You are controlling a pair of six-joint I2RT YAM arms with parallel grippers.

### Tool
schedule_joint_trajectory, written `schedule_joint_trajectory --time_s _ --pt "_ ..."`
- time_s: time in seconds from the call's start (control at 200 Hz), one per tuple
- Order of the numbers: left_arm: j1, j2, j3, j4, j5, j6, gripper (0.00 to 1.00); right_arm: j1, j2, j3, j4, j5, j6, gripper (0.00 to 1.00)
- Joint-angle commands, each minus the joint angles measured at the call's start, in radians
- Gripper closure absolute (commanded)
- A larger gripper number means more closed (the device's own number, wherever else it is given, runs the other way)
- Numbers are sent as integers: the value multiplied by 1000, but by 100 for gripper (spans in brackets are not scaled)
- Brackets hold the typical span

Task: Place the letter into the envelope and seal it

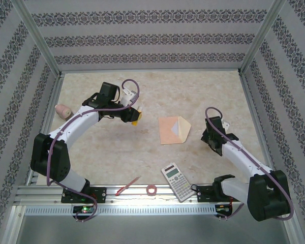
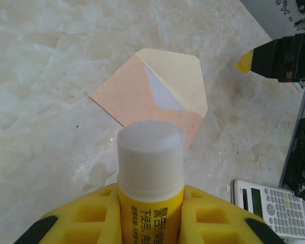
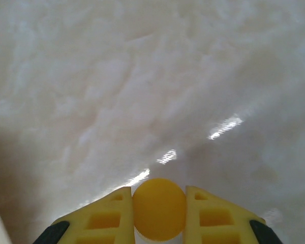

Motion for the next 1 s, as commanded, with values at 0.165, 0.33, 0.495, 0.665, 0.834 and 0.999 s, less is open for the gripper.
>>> schedule_joint_trajectory --time_s 0.165,0.33,0.495,0.665,0.834,0.999 --pt "9 -29 -30 67 30 -16 100 65 -72 -107 47 162 77 90" --pt "9 -30 -30 69 28 -16 100 87 -57 -131 63 183 82 85" --pt "9 -33 -35 75 31 -22 100 114 -31 -152 94 208 99 81" --pt "9 -34 -44 76 28 -24 100 122 -15 -146 96 212 105 73" --pt "9 -26 -44 81 33 -29 100 128 -10 -141 93 220 106 71" --pt "9 -27 -46 81 33 -28 100 134 -12 -135 83 214 107 63"
